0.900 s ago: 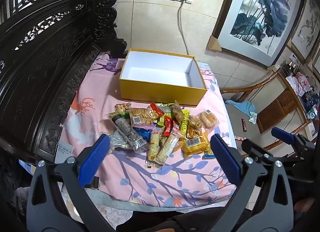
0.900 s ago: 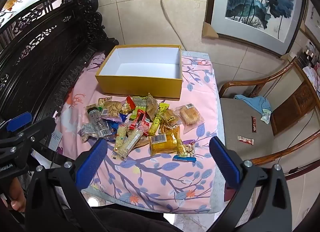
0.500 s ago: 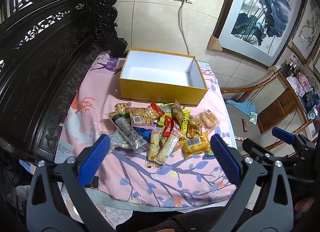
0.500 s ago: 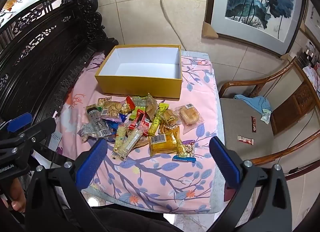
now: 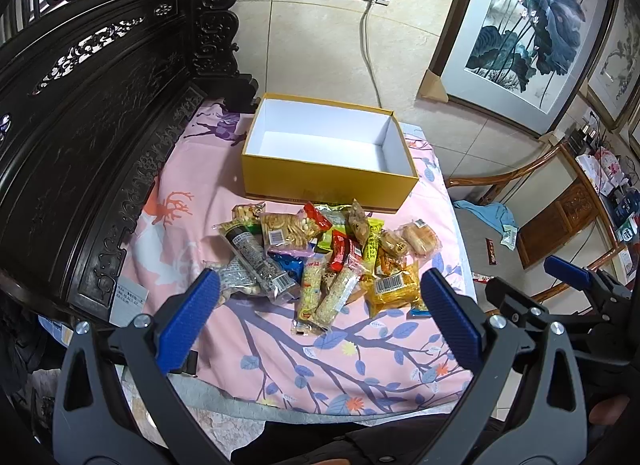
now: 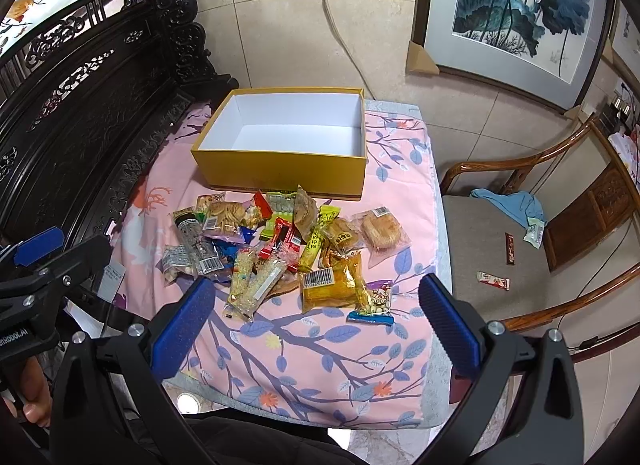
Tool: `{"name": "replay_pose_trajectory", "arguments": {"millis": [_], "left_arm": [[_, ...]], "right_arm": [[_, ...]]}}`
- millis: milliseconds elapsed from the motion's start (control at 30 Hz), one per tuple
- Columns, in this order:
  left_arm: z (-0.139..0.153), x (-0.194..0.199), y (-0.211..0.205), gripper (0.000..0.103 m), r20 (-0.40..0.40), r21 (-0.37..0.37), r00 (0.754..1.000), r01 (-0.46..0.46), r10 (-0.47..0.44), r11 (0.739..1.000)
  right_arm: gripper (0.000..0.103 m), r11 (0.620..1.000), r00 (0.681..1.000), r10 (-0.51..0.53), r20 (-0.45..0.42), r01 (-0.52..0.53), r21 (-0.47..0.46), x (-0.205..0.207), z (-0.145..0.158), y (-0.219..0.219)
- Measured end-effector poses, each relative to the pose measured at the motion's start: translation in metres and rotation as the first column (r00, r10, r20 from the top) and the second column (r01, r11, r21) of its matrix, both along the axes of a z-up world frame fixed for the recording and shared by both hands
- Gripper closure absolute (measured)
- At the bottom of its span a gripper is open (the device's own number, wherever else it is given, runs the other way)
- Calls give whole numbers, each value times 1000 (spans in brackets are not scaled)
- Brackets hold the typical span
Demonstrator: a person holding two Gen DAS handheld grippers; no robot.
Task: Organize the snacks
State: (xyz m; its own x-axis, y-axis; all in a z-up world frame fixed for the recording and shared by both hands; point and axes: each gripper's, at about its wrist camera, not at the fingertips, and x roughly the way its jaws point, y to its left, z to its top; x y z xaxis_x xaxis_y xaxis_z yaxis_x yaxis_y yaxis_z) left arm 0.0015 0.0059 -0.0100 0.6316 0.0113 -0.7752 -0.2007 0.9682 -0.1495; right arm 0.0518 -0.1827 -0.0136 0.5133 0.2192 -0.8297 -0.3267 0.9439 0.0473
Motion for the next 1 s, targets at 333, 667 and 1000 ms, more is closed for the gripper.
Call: {"name": "replay_pose_trajectory", "arguments": {"millis": [333, 667, 1000], "left_arm": [[3, -1, -3, 2, -1, 1, 1000, -4, 4, 1000], [2, -1, -3, 2, -4, 5, 1000, -8, 8, 1000], [0, 2, -4, 2, -10, 9, 1000, -12, 12, 1000]], "right_arm": [[1, 1000, 1000, 0, 1, 0, 1, 0, 0, 0], [1, 1000, 1000, 1, 0, -1, 3, 0, -1, 0], [1, 1000, 1000, 7, -6, -7, 3, 4, -3, 1]]}}
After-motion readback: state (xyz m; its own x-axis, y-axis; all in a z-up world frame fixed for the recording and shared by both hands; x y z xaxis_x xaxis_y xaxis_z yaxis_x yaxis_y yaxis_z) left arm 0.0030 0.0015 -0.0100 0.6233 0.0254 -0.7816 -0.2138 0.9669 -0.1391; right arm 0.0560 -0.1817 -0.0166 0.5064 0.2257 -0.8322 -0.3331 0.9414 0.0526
